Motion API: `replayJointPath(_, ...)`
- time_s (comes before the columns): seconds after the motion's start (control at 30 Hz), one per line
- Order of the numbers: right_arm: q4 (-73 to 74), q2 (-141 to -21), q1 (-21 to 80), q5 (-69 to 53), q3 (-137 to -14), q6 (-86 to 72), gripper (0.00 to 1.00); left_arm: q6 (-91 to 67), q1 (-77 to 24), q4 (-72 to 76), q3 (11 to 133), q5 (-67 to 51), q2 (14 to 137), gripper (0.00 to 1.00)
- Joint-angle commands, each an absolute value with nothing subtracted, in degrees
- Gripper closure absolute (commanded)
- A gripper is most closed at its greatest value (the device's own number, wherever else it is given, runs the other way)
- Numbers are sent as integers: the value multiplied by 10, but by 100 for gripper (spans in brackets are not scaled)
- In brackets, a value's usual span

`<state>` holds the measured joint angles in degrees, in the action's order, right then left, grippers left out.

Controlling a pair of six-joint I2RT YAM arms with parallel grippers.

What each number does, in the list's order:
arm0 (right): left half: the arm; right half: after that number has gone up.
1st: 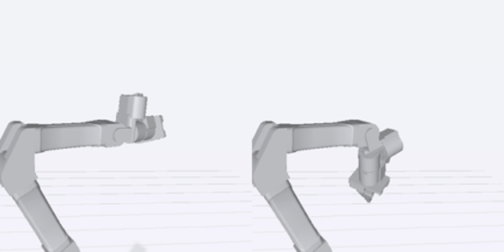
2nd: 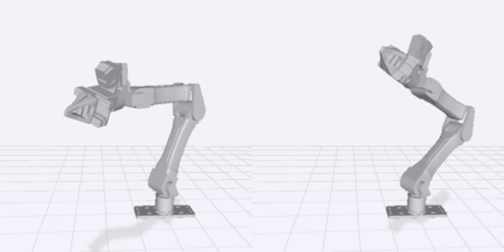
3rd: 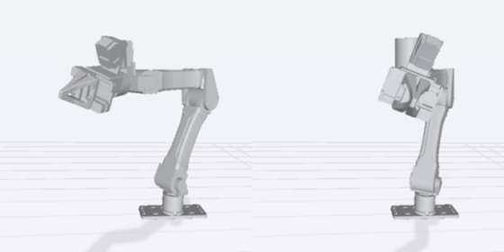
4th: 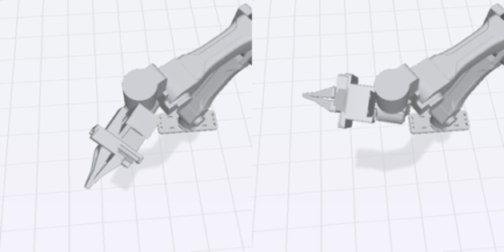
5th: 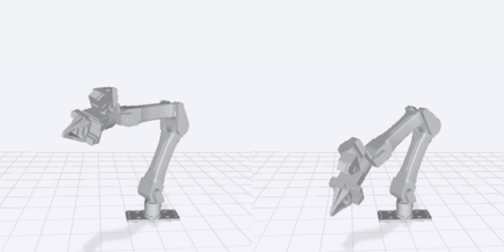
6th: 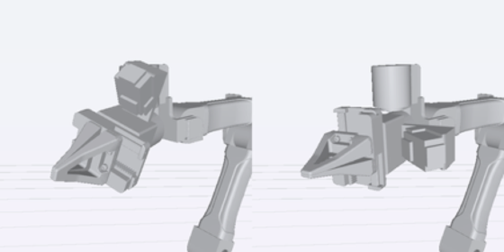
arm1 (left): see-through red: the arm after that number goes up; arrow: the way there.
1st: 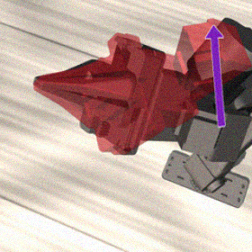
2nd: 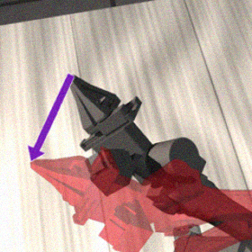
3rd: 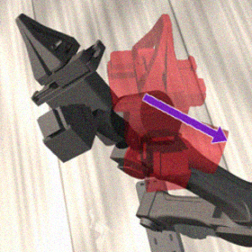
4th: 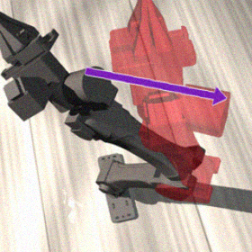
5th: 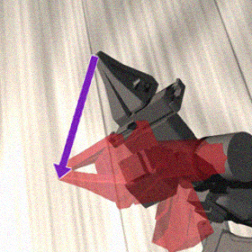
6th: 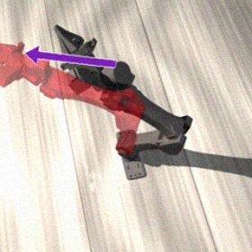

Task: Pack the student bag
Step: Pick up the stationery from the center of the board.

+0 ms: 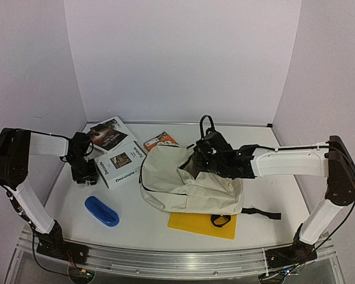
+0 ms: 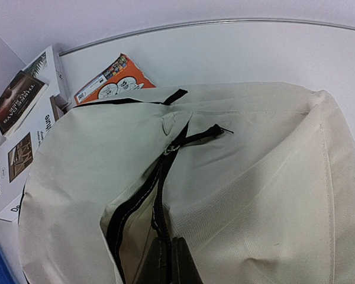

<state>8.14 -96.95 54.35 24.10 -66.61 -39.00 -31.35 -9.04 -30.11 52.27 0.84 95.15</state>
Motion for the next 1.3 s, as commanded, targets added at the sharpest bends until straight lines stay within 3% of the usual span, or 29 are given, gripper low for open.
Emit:
replayJointPath(0.0,37,-950,542,237,-681,-377,100,-310,-99,-314,530,34,929,55)
replayJointPath(0.3,20,-949,542,221,-683,-358,100,-310,-100,-323,490,72,801,62)
replayJointPath(0.6,4,-957,542,209,-681,-349,100,-300,-105,-330,482,33,679,69)
replayJointPath(1.27,4,-983,542,187,-708,-345,100,-314,-106,-370,522,-44,588,75)
